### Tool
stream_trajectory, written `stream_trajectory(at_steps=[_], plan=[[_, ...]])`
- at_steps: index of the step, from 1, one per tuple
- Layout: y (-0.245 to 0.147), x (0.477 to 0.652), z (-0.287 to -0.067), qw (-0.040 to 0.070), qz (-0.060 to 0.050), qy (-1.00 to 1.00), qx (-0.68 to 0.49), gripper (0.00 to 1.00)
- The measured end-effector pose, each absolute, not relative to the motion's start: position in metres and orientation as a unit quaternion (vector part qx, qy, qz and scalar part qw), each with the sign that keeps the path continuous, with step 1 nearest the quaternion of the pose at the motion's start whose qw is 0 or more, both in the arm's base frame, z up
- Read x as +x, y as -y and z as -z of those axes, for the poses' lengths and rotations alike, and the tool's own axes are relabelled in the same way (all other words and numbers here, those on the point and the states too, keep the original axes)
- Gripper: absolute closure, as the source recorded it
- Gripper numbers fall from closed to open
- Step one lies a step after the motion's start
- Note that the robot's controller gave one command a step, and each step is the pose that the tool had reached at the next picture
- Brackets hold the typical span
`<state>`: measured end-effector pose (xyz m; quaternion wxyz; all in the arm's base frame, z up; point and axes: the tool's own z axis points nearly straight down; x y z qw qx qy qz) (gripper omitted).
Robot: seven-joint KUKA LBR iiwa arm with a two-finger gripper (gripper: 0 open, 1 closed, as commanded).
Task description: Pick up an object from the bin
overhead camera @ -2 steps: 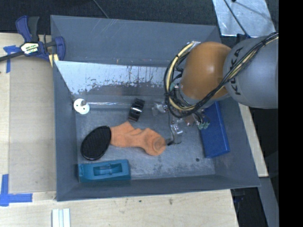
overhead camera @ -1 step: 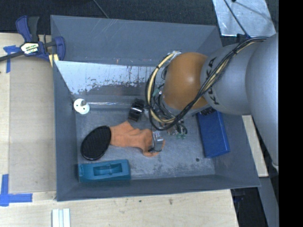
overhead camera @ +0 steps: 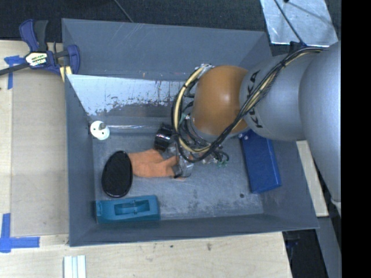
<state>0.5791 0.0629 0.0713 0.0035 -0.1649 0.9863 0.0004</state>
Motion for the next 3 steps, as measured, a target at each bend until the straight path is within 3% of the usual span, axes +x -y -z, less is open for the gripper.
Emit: stream_trajectory(at_steps=[2,3], plan=[[-0.063,0.578,-0.075,0.002,0.0,-0.986,-0.165,1.0],[-0.063,0.577,-0.091,-0.001,0.0,-0.986,-0.165,1.0]])
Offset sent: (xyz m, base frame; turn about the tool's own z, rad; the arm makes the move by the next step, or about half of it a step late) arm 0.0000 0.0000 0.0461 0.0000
